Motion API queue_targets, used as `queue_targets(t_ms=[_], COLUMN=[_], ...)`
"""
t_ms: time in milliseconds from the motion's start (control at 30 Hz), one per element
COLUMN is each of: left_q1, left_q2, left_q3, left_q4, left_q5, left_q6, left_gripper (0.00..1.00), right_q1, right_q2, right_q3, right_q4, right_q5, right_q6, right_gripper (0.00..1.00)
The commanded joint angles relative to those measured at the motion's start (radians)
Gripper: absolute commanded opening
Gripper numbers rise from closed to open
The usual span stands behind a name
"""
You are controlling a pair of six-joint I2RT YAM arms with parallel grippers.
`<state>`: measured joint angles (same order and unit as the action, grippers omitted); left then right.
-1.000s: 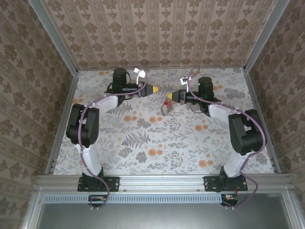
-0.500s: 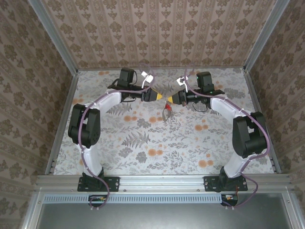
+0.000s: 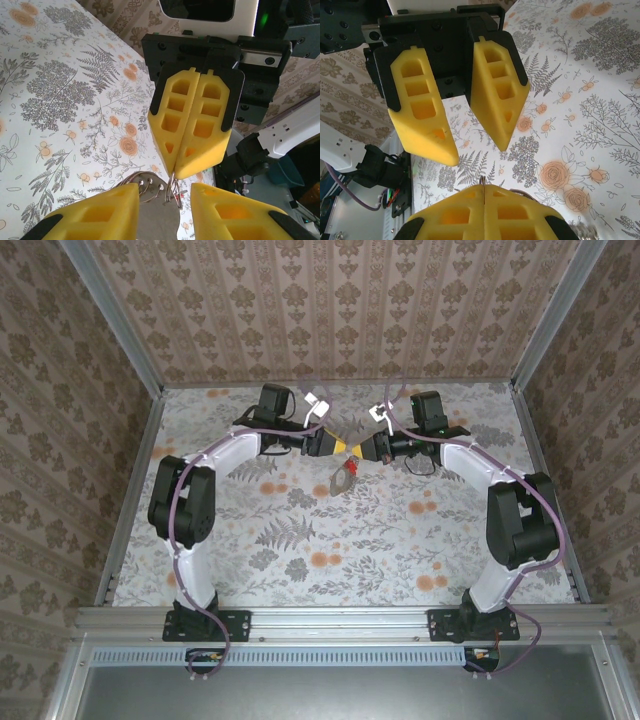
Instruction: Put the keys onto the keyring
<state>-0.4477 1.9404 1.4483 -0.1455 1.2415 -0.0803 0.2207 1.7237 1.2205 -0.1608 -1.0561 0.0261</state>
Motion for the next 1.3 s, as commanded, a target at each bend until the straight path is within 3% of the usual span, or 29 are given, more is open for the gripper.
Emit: queue_targets(t_ms=[0,433,667,833,900,1000,1100,1200,1267], left_q1=[-0.003,-0.045,-0.045,-0.039,-0.036,-0.034,-0.03,-0.029,-0.029], left_q2=[0.02,0.038,0.034,0.027,0.026,0.025,0.018,0.018,0.017], left_q3=[0.03,0.038,0.031,0.02,0.017,0.012,0.003,-0.002,-0.005], left_q4=[-0.019,-0.005,0.007,0.041,0.054,0.068,0.093,0.112,0.117], left_q5=[0.038,0.05,0.054,0.058,0.059,0.062,0.061,0.06,0.065], left_q6=[0.033,0.028,0.026,0.007,-0.002,-0.015,-0.027,-0.038,-0.04], left_gripper=[0.34,0.32,0.24,0.11,0.12,0.21,0.22,0.16,0.06], right_q1=[0.006,0.014,0.013,0.013,0.013,0.014,0.013,0.014,0.013], right_q2=[0.013,0.026,0.03,0.032,0.031,0.031,0.031,0.033,0.036], right_q3=[0.01,0.007,0.004,0.001,0.001,0.002,0.006,0.008,0.011], right_q4=[0.034,0.084,0.075,0.067,0.063,0.056,0.041,0.041,0.043], right_q5=[-0.038,-0.042,-0.042,-0.04,-0.041,-0.041,-0.039,-0.039,-0.039], right_q6=[0.008,0.046,0.034,0.025,0.022,0.015,0.004,0.007,0.009], right_gripper=[0.0,0.0,0.0,0.0,0.0,0.0,0.0,0.0,0.0])
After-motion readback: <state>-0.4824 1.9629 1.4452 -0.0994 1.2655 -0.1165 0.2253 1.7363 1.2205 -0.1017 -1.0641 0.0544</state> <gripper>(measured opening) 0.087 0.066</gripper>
